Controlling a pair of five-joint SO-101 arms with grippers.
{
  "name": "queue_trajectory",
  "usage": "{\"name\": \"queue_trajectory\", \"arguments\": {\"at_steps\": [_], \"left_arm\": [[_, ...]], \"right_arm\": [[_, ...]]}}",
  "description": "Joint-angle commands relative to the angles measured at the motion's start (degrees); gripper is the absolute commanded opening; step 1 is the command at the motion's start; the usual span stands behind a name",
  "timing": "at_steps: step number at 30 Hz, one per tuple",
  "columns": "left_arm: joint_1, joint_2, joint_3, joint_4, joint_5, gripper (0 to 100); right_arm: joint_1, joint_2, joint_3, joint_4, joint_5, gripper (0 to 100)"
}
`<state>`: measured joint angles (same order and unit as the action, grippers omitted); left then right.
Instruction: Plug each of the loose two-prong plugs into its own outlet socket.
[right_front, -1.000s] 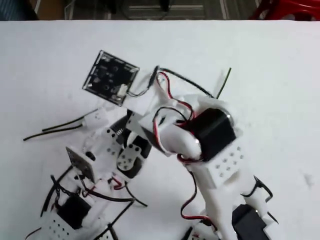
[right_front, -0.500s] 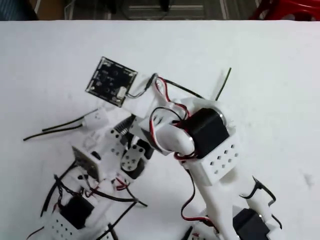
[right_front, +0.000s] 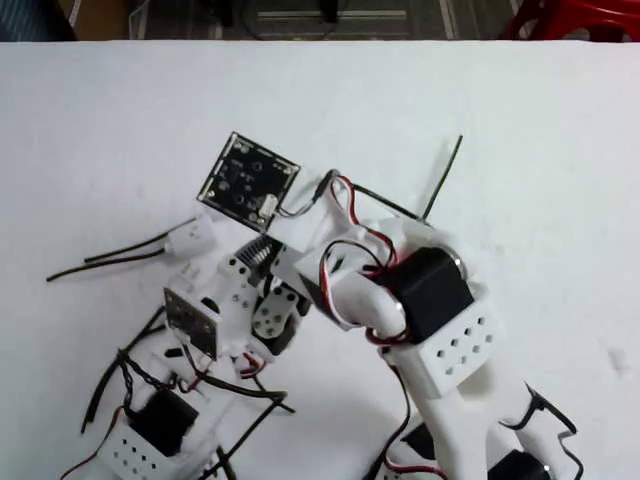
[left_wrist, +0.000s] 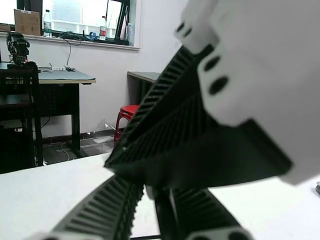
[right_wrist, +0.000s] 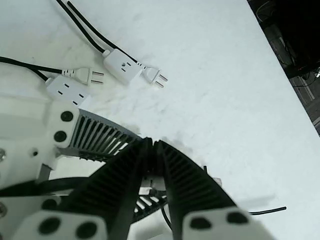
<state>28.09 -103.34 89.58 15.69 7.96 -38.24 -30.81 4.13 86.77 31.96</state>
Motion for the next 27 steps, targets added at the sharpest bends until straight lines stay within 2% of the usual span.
{"name": "queue_trajectory", "arguments": {"at_steps": [1,5,13,19,24,27], "left_arm": [[-3.9,-1.4,-6.2,-1.2,0.6,2],[-3.7,-1.4,-5.9,-1.1,0.6,2],[-3.6,-1.4,-4.2,-1.6,0.6,2],[-0.9,-1.3,-2.3,-1.1,0.5,2],[-0.7,-1.0,-0.3,-1.0,0.5,2],[-1.0,-0.9,-1.5,4.4,0.5,2]], "right_arm": [[1.8,-0.5,4.4,-0.6,0.4,1.9],[1.7,-0.1,1.2,-2.1,0.5,1.9],[1.7,0.2,-24.0,1.9,0.1,1.9],[2.2,0.1,-32.5,7.4,0.1,1.9],[10.5,-0.3,-31.8,11.5,0.0,1.9],[18.0,-1.8,-27.3,11.6,0.0,1.9]]}}
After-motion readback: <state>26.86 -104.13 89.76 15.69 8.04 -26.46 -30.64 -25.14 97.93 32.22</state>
